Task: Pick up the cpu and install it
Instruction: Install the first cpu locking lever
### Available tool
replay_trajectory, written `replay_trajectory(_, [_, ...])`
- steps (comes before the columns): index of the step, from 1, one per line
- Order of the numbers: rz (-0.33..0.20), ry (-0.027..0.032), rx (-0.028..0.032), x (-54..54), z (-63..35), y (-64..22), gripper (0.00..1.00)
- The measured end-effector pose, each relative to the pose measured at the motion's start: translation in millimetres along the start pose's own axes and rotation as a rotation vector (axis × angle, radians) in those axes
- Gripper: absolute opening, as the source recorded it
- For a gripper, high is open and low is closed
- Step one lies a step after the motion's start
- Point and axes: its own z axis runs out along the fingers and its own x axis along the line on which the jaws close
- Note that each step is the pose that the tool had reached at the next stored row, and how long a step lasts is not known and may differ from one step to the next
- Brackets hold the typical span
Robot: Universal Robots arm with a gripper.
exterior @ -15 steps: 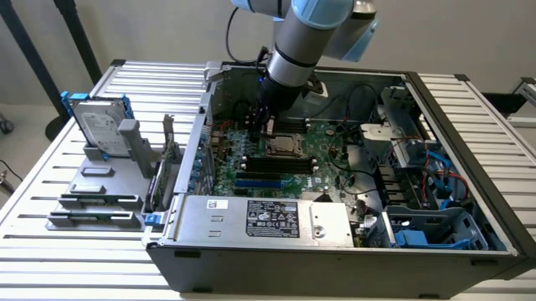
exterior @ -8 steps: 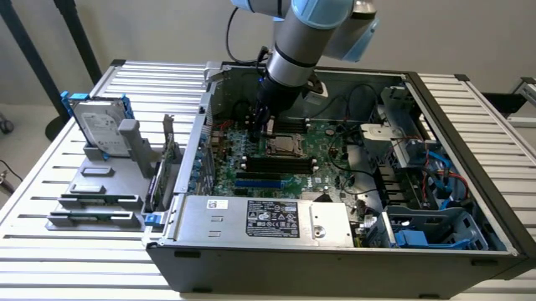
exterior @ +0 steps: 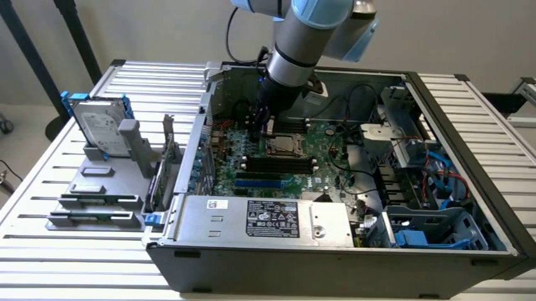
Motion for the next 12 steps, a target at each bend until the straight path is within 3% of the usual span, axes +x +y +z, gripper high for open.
replay_trajectory(2, [0.0,0.0007,-0.0001,0.1,0.7,-2.2,0.11])
replay_trajectory(4, [0.0,0.0056,-0.0004,0.2,2.1,-7.2,0.11])
replay_trajectory(9, [0.007,0.0366,-0.0027,0.8,3.3,-16.5,0.11])
replay_trajectory(12, [0.017,0.0553,-0.0011,1.0,2.6,-18.4,0.11])
